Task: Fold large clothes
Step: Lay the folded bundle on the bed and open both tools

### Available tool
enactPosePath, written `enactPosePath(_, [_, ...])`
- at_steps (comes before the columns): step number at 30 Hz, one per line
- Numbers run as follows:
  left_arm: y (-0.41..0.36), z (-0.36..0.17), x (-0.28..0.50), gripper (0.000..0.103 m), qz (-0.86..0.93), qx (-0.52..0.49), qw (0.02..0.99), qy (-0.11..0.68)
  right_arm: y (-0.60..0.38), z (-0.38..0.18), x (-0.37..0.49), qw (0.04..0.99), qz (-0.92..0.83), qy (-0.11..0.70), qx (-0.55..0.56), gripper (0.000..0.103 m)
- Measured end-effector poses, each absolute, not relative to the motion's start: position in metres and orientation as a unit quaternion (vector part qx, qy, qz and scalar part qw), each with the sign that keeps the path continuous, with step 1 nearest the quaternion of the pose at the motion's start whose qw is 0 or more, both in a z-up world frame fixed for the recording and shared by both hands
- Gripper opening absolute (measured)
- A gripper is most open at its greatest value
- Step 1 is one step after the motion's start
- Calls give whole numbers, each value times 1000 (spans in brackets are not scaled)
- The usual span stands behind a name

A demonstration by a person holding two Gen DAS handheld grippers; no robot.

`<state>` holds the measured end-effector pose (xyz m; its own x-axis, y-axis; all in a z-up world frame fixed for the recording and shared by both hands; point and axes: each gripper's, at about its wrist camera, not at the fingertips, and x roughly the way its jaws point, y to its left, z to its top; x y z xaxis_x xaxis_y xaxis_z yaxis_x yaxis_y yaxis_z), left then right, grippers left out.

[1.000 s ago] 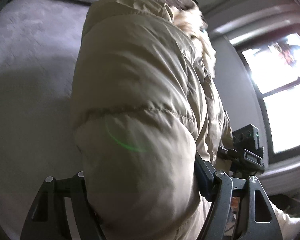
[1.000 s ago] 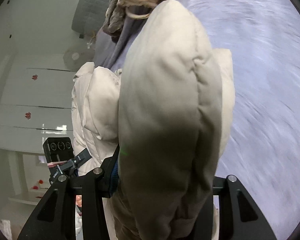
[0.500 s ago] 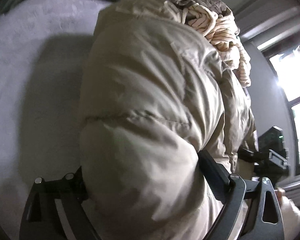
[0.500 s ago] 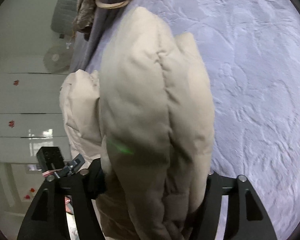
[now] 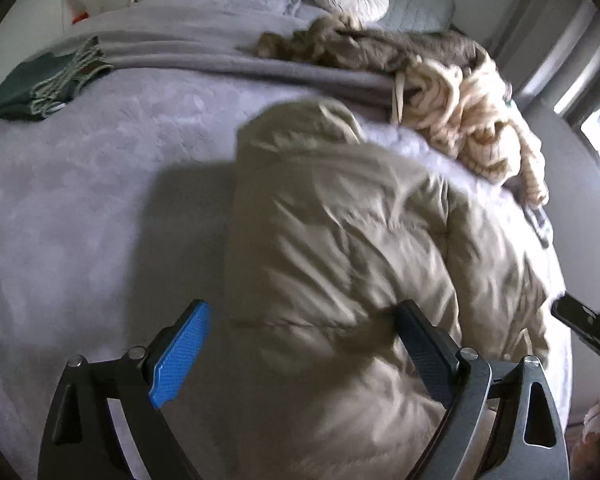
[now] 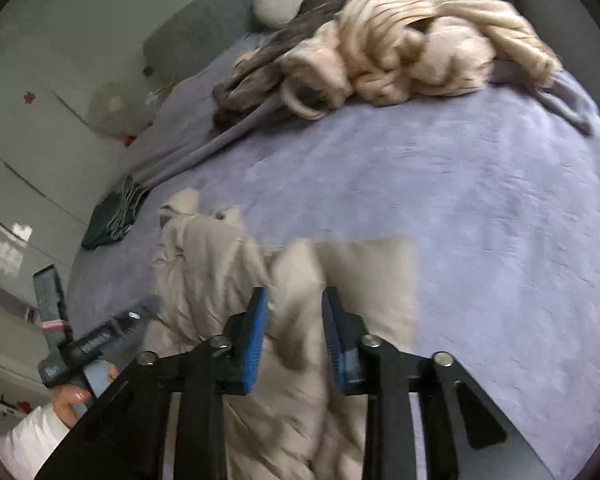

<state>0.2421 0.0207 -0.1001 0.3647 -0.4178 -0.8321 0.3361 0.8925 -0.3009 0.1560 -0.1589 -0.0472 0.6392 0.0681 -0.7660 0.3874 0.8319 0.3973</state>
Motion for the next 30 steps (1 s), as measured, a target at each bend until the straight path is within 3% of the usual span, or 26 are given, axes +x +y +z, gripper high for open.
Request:
enactPosePath(4, [-2, -108, 234, 94, -223, -5, 833, 506, -151, -88, 168, 839, -132, 452, 272, 14])
enactPosePath(5, [1, -110, 231, 94, -225, -1, 833, 505, -151, -93, 158, 832, -139, 460, 277, 5])
enactPosePath(7, [4, -112, 229, 95, -229, -1, 831, 506, -160, -111, 145, 817, -149, 472, 297, 3])
enactPosePath(12, [5, -109, 226, 95, -224, 11, 829, 512, -168, -123, 134, 808, -138, 476, 317, 3])
enactPosePath(30, [43, -57, 153, 95, -196, 59, 824, 529, -117, -68, 71, 809, -117, 509, 270, 9])
